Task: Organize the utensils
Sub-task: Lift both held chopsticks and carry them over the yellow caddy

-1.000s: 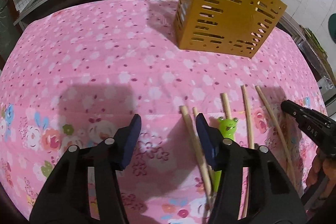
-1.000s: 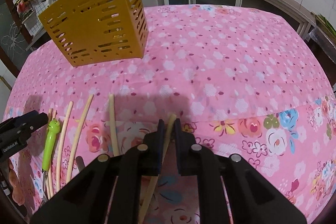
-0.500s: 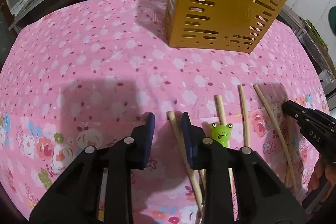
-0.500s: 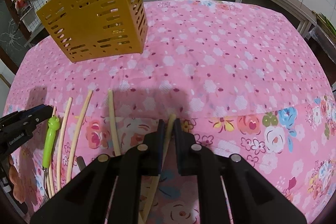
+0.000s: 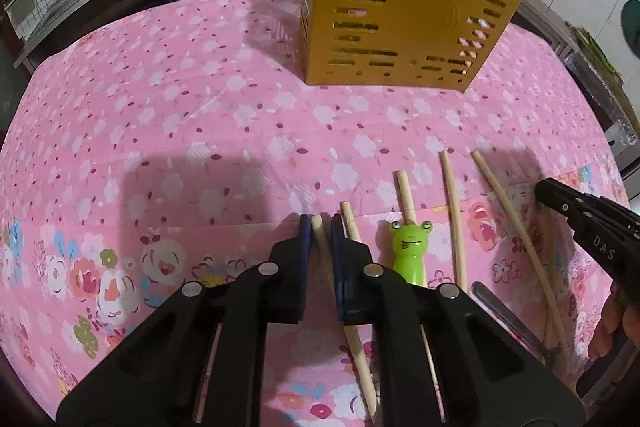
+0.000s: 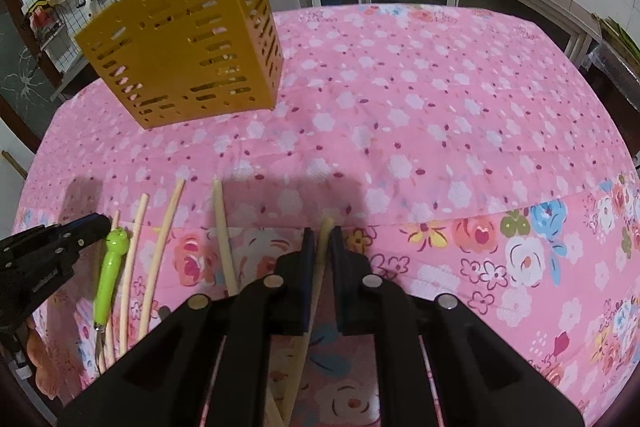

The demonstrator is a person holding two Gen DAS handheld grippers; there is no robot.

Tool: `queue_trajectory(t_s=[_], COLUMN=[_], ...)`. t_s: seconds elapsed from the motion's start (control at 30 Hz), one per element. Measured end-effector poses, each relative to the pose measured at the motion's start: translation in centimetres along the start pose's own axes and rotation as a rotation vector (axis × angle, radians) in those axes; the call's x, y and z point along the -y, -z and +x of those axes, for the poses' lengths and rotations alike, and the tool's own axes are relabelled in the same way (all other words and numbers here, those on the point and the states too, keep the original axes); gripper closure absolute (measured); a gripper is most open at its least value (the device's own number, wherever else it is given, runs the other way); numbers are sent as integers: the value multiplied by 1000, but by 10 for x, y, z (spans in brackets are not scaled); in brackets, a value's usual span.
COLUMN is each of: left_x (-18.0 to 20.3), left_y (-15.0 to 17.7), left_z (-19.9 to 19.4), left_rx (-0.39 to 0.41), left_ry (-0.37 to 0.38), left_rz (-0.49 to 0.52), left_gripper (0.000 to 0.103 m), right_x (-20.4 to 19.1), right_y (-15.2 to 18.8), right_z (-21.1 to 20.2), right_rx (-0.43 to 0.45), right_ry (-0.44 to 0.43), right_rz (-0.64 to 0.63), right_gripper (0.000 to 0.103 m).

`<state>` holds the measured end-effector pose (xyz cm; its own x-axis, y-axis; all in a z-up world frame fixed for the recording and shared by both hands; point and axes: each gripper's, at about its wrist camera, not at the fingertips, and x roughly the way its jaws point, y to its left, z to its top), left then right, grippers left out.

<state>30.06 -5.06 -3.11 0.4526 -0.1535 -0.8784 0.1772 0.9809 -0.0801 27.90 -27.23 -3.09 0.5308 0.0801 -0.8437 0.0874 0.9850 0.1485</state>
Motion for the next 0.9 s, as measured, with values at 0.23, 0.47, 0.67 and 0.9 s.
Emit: queue_trajectory(t_s=[0.23,0.47,0.67,0.9], left_x=[-4,-11,-21,-25], left_y=[6,8,5,1], left_z=[-36,-72,-99,-128], left_rx=[100,200,271,361], left_ry=[13,12,27,54], left_rz=[1,6,-8,-14], left_gripper=[94,97,99,99], right_x=[0,0,0,-2], right_y=[-2,-4,-7,-15], right_z=[-30,-56,-75,-94], right_rx=[79,161,229,290], right_ry=[-32,-54,-62,-69], right_rz=[6,13,20,15], right_gripper=[95,96,97,97])
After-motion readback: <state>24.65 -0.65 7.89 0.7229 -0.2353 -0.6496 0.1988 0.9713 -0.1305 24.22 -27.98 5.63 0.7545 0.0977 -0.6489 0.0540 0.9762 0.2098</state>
